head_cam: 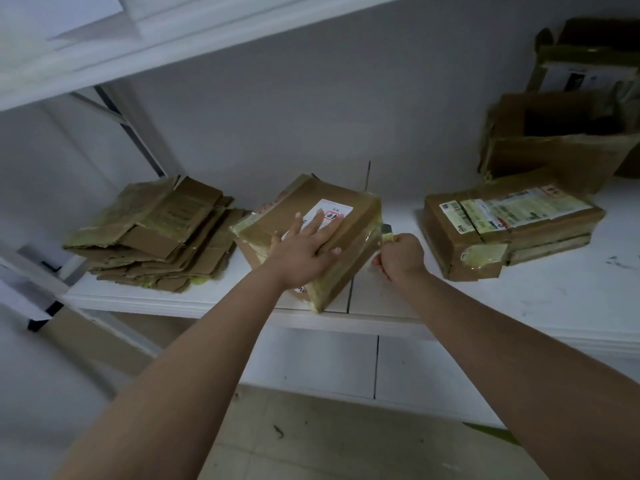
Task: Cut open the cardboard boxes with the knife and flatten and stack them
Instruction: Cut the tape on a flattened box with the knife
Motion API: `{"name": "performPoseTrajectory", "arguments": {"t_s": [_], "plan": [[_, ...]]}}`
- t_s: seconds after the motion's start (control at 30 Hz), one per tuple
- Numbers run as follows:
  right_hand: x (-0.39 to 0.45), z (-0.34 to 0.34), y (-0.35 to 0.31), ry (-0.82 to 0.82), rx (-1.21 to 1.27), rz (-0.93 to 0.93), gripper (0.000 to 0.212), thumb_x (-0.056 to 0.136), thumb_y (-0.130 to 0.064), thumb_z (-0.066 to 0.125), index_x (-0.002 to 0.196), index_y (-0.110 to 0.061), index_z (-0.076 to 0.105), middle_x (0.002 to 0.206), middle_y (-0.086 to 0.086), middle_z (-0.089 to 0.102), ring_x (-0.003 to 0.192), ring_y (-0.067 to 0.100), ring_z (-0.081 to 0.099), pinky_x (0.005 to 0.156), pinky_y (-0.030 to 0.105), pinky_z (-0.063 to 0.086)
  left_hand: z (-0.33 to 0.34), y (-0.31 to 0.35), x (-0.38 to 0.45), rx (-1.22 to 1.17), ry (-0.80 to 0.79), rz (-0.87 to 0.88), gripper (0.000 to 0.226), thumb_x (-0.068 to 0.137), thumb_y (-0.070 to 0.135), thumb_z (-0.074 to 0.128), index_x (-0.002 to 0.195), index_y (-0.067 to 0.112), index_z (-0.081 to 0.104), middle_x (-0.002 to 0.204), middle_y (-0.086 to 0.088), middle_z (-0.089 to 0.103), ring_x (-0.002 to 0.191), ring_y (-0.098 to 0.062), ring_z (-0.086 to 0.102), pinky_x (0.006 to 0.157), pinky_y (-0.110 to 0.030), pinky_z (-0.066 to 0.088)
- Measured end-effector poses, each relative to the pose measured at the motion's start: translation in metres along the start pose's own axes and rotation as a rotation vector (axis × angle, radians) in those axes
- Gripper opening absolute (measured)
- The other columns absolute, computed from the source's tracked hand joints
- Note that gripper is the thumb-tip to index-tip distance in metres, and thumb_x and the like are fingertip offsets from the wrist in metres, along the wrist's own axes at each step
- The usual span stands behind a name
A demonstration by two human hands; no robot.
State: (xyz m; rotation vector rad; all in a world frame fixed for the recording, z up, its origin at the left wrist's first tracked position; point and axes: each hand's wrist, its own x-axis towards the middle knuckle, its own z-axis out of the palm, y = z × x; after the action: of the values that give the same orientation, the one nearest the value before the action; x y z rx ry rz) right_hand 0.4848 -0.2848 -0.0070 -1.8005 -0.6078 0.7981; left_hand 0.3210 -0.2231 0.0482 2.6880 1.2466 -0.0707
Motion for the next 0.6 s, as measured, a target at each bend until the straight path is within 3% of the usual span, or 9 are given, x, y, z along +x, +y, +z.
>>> {"name": "performPoseTrajectory", "arguments": {"t_s": [0.07,0.33,0.5,0.6], "plan": [[0.01,-0.001,-0.003,-0.012,0.002,-0.001,0.019,0.088,-0.001,0.044,0.089,0.004,0.063,0.078,0.018,0.064,0.044,0.014,0.046,0.028,0.012,0.028,0.001,0.012,0.002,0.005,-0.009,-0.047,0.056,0.1,0.054,0.028,0.149,0.049,0.001,0.161,0.011,-0.007,0.148,-0.026,-0.014,0.114,-0.057,-0.002],[0.043,-0.01,-0.014,-0.067,-0.065,0.009,0.018,0.09,-0.002,0.05,0.1,0.004,0.063,0.071,0.012,0.057,0.048,0.016,0.047,0.04,0.022,0.034,-0.002,0.037,0.015,-0.158,-0.025,-0.15,0.047,0.104,0.046,0.016,0.15,0.045,0.008,0.162,0.01,-0.006,0.147,-0.026,-0.016,0.112,-0.061,-0.005],[0.014,-0.011,-0.005,-0.208,-0.02,0.034,0.014,0.089,-0.003,0.048,0.089,-0.002,0.061,0.061,0.009,0.055,0.037,0.013,0.045,0.03,0.011,0.025,-0.002,0.036,0.018,-0.181,-0.029,-0.146,0.047,0.104,0.044,0.017,0.151,0.043,0.008,0.162,0.009,-0.005,0.147,-0.028,-0.017,0.113,-0.063,-0.005],[-0.015,-0.006,0.001,-0.325,0.003,0.03,0.013,0.088,-0.007,0.05,0.077,-0.005,0.058,0.058,0.009,0.053,0.037,0.014,0.041,0.032,0.012,0.026,-0.001,0.038,0.016,-0.158,-0.027,-0.146,0.048,0.104,0.045,0.016,0.151,0.043,0.007,0.162,0.008,-0.006,0.147,-0.029,-0.017,0.112,-0.064,-0.004]]}}
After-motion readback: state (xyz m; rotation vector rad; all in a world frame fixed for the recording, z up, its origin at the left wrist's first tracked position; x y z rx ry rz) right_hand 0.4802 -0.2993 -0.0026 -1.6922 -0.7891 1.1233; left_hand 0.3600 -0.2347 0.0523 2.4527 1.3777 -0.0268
